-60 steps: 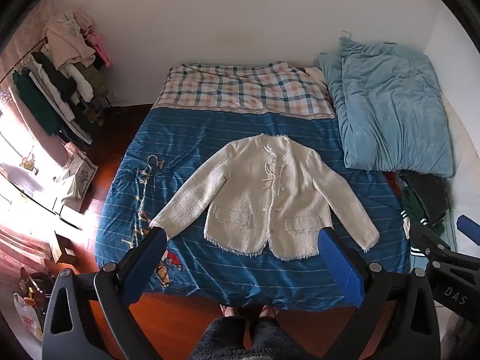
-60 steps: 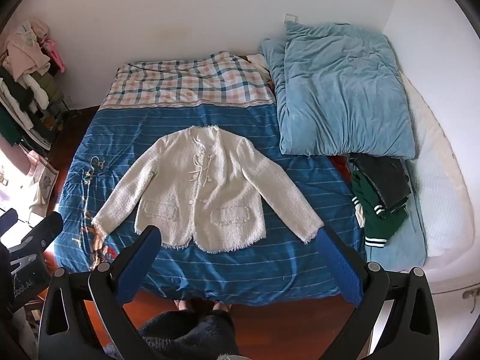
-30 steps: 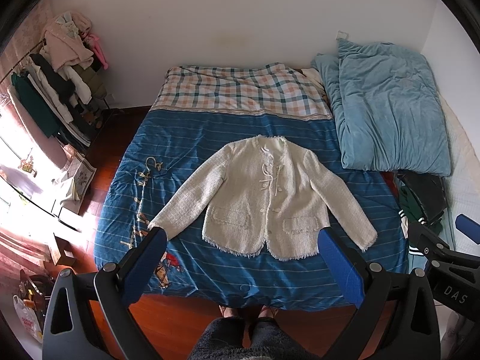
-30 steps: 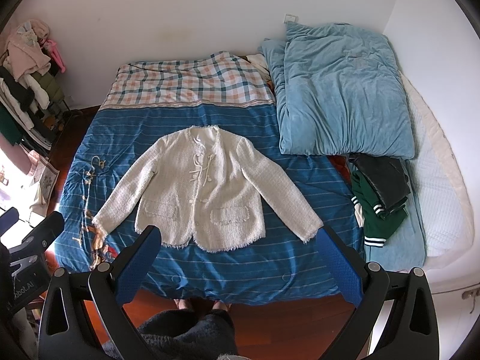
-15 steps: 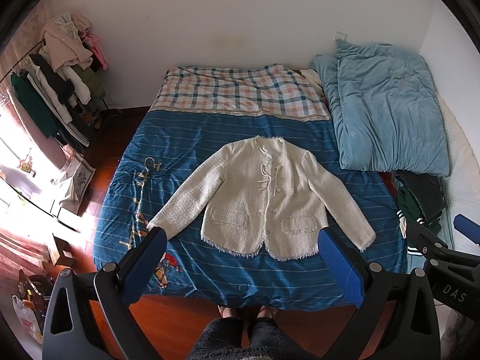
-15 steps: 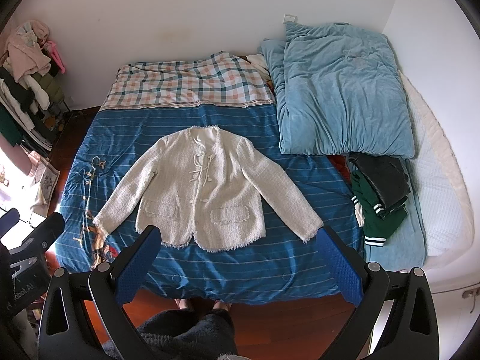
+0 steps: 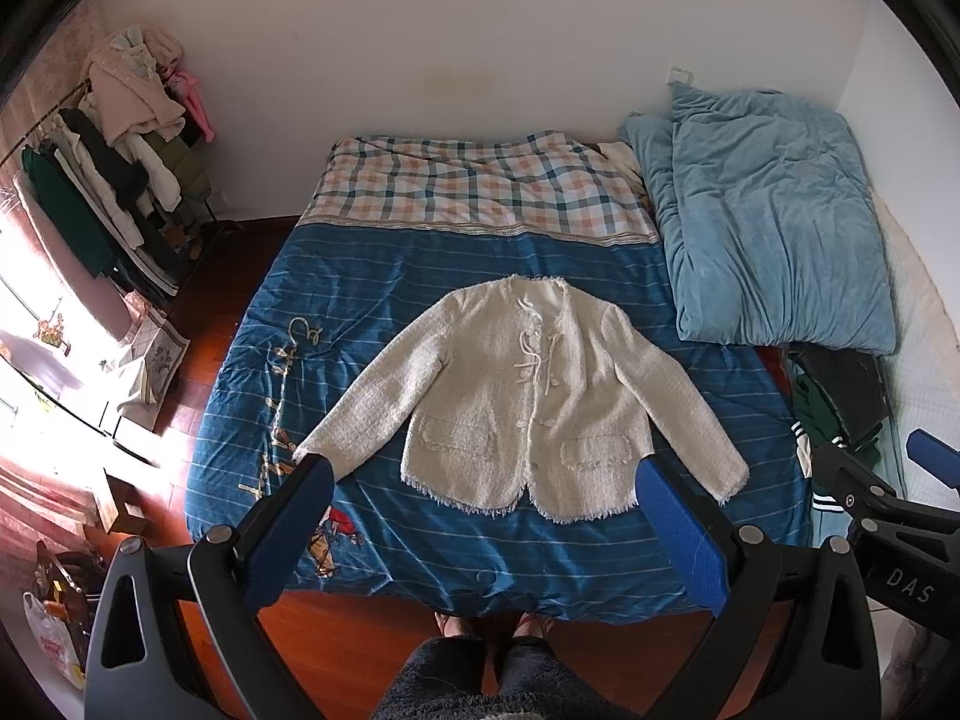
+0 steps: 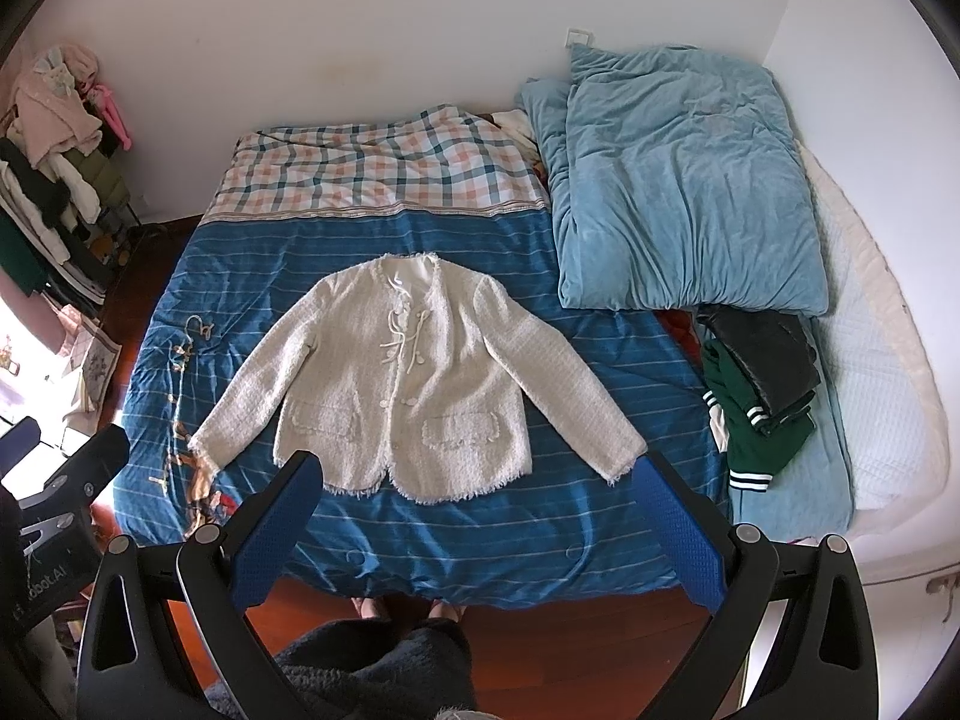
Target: Fold large clothes
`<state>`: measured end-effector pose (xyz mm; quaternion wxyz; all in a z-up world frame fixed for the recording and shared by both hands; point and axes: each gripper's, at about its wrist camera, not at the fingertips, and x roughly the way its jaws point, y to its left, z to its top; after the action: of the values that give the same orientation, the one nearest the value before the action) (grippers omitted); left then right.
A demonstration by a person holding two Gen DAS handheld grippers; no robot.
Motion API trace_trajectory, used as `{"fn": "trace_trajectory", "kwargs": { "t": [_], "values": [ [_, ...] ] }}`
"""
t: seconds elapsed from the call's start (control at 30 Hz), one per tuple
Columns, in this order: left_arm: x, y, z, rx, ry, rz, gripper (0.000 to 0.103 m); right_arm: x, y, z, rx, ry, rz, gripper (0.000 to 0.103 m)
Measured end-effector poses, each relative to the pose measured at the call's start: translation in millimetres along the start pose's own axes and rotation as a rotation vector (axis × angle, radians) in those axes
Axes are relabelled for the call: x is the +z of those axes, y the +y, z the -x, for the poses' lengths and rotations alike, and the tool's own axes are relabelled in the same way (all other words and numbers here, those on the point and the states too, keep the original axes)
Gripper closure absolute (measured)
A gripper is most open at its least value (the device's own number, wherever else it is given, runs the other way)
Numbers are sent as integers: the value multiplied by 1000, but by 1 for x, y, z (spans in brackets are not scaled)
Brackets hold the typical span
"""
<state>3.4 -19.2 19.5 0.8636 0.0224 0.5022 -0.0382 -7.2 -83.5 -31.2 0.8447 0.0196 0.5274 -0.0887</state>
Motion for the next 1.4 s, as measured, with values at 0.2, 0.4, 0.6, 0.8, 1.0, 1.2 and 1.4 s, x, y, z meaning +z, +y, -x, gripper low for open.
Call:
{"fn": "trace_trajectory", "kwargs": {
  "t": [0.2,0.4,0.6,0.8,1.0,1.2,1.4],
  "values": [
    [1,-1,1,-2,0,4,0,-1,-1,0,3,-1,-1,0],
    [1,1,4,-1,-8,-4,0,-3,0,2,4,0,-1,0],
    [2,0,5,-4,-7,-4,0,-4,-3,0,8,3,-2,0],
    [4,7,2,-15,-12,-17,0,-5,26,6,14,19,-24,0],
    [17,17,-32,38,-123,-65,0,-2,10,-26,49,8,-148,0],
    [26,16,-116,130,-187,-116,0,-24,-54,-133,-4,52,-420,0],
    [29,-6,-241,186,-75,-122,0,-76,-140,-289,28,208,-744,37]
  ]
}}
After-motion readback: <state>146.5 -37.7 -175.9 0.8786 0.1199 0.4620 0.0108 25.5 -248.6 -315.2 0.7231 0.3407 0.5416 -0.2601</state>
